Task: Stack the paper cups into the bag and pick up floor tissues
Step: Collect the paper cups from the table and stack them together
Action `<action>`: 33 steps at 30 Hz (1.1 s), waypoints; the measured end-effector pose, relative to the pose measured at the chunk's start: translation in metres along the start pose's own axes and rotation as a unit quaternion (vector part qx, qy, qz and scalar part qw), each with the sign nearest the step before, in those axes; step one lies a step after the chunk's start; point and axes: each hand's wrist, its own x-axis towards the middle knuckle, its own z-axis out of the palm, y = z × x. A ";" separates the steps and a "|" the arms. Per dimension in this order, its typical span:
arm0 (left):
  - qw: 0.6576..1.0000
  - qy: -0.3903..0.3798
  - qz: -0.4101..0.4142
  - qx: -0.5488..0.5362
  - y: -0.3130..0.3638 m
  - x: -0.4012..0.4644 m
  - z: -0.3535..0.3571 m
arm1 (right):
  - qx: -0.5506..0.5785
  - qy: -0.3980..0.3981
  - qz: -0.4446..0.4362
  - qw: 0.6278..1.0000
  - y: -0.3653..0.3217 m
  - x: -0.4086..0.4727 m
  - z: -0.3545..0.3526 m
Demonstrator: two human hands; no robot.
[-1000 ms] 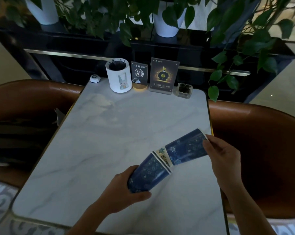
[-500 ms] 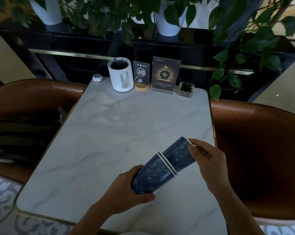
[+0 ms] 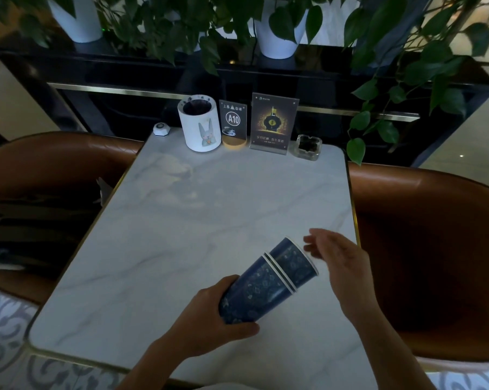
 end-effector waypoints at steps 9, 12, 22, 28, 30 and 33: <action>0.999 -0.040 -0.006 -0.016 0.001 -0.008 0.001 | 0.000 -0.228 0.114 0.967 -0.002 0.000 0.009; 0.999 -0.049 -0.003 -0.017 0.002 -0.007 0.003 | 0.017 -0.267 0.145 0.952 -0.007 -0.006 0.014; 0.998 -0.065 -0.001 -0.017 0.001 -0.017 0.005 | 0.048 -0.278 0.158 0.946 -0.002 -0.033 0.033; 0.997 -0.080 0.005 -0.015 -0.011 -0.040 0.002 | 0.044 -0.272 0.147 0.950 -0.003 -0.065 0.045; 0.996 -0.086 0.002 -0.019 -0.018 -0.052 -0.002 | 0.041 -0.275 0.138 0.951 -0.007 -0.078 0.052; 0.995 -0.095 0.006 -0.030 -0.033 -0.072 -0.010 | 0.002 -0.283 0.125 0.951 -0.010 -0.100 0.068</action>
